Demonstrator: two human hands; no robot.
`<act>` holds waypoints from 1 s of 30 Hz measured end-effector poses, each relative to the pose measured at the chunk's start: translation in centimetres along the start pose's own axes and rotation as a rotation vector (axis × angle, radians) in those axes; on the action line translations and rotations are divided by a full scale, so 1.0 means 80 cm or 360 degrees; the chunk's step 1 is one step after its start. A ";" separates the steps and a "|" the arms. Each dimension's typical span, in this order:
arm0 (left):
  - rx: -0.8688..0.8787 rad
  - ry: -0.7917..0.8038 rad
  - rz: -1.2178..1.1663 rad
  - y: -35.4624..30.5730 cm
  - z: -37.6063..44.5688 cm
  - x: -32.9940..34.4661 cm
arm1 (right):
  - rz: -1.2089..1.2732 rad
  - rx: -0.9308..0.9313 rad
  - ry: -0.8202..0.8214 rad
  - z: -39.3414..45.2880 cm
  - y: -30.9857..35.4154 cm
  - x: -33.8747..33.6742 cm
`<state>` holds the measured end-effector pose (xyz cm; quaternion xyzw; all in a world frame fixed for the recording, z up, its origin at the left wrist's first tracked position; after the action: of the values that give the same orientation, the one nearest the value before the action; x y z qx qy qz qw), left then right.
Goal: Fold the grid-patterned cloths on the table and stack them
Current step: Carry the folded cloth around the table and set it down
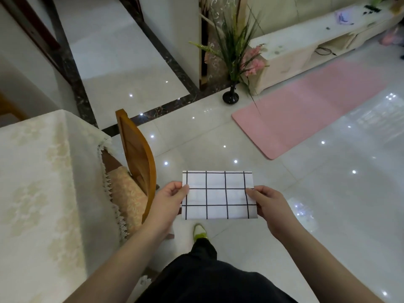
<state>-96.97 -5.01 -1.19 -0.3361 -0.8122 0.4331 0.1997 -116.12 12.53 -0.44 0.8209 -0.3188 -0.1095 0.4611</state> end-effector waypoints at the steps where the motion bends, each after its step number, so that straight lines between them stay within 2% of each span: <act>1: 0.0027 -0.0021 0.0013 -0.009 0.014 -0.005 | -0.0026 -0.0004 0.0009 0.017 0.013 0.003; 6: 0.0109 -0.0150 0.0042 -0.048 0.070 -0.038 | -0.0134 -0.0044 0.0068 0.086 0.080 0.026; 10: 0.0131 -0.0162 0.0046 -0.072 0.099 -0.061 | -0.0180 -0.0066 0.0100 0.131 0.119 0.045; 23: 0.0056 -0.0469 -0.0249 -0.114 0.183 -0.114 | -0.0349 0.0004 0.0403 0.300 0.197 0.091; 30: 0.0080 -0.0644 -0.0403 -0.175 0.258 -0.122 | -0.0398 0.0030 0.0642 0.412 0.267 0.101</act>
<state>-108.13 -29.38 -1.01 -0.1328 -0.8603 0.4832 0.0938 -134.52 -23.08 -0.04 0.8635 -0.1170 0.0034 0.4905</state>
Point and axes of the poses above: each hand's wrist, its own z-axis towards the middle knuckle, its own x-axis out of the palm, y = z × x, the point moved 5 cm from there along z, towards the middle knuckle, and after that the axes turned 14 degrees about y, right-handed, at the moved point
